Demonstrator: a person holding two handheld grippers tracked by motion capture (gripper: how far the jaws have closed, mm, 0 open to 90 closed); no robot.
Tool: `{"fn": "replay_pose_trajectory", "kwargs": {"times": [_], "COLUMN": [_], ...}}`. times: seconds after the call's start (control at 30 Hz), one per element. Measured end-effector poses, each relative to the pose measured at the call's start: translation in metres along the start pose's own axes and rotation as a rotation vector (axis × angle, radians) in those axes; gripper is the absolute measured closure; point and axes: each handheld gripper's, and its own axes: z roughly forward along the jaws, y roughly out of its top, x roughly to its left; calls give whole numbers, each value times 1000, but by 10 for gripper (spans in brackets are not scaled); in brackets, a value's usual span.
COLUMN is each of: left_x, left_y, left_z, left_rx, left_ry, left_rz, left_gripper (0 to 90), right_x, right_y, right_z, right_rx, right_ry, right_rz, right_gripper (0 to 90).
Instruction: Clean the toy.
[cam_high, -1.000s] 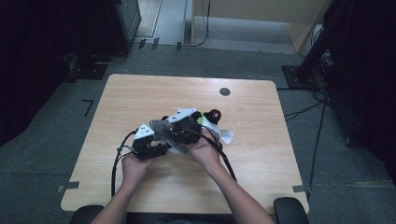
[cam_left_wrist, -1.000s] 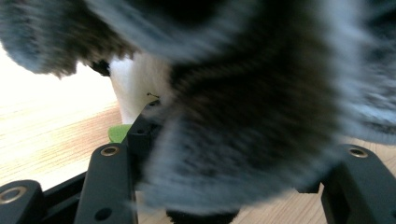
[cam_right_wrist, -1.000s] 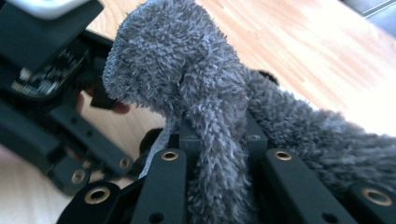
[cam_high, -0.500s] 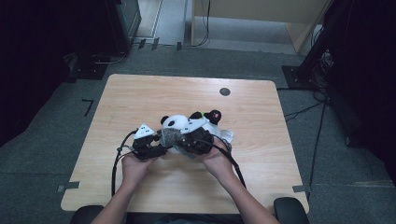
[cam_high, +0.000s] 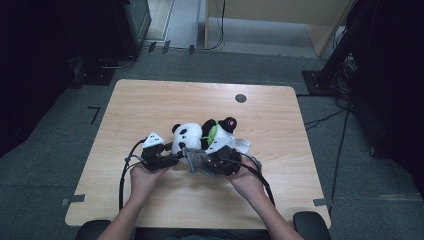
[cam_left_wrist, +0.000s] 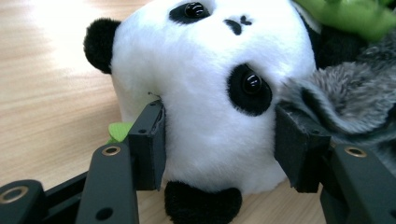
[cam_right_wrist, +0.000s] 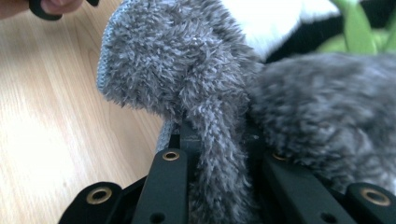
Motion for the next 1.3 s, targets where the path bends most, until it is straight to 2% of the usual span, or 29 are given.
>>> {"fn": "replay_pose_trajectory", "kwargs": {"times": [0.07, 0.13, 0.17, 0.3, 0.33, 0.37, 0.53, 0.57, 0.6, 0.63, 0.77, 0.93, 1.1, 1.3], "left_x": [-1, 0, 0, 0, 0, 0, 0, 0, 0, 2, 4, 4, 2, 2], "left_y": [1, 1, 1, 1, 1, 0, 1, 1, 1, 1, 2, 4, 6, 6], "left_z": [0, 0, 0, 0, 0, 0, 0, 0, 0, 0, 0, 0, 0, 1], "left_rx": [6, 5, 5, 2, 2, 3, 4, 0, 0, -2, -2, -4, 3, 5], "left_ry": [2, 1, -2, -11, -11, -14, -13, -18, -18, -27, -37, -39, -26, -23], "left_rz": [7, 10, 8, 2, 2, 2, 3, -6, -6, -14, -28, -26, -3, 10], "left_gripper": [419, 421, 421, 417, 415, 411, 371, 357, 346, 331, 301, 287, 283, 283], "right_x": [-6, -8, -13, -20, -20, -21, -12, -5, -5, 2, 17, 27, 31, 34], "right_y": [-5, -6, -7, -7, -7, -7, -4, -1, -1, 1, 2, -3, -2, 8], "right_z": [-10, -13, -23, -37, -37, -38, -34, -33, -33, -31, -22, 0, 22, 41], "right_rx": [-1, -7, -31, -68, -68, -73, -72, -81, -81, -76, -43, 5, 9, -26], "right_ry": [5, -1, -14, -52, -52, -31, -8, 16, 16, 42, 87, 105, 119, 127], "right_rz": [29, 34, 43, 65, 65, 78, 63, 53, 53, 45, 23, 5, 20, 51], "right_gripper": [779, 778, 778, 778, 778, 778, 777, 777, 777, 777, 776, 768, 770, 769]}}
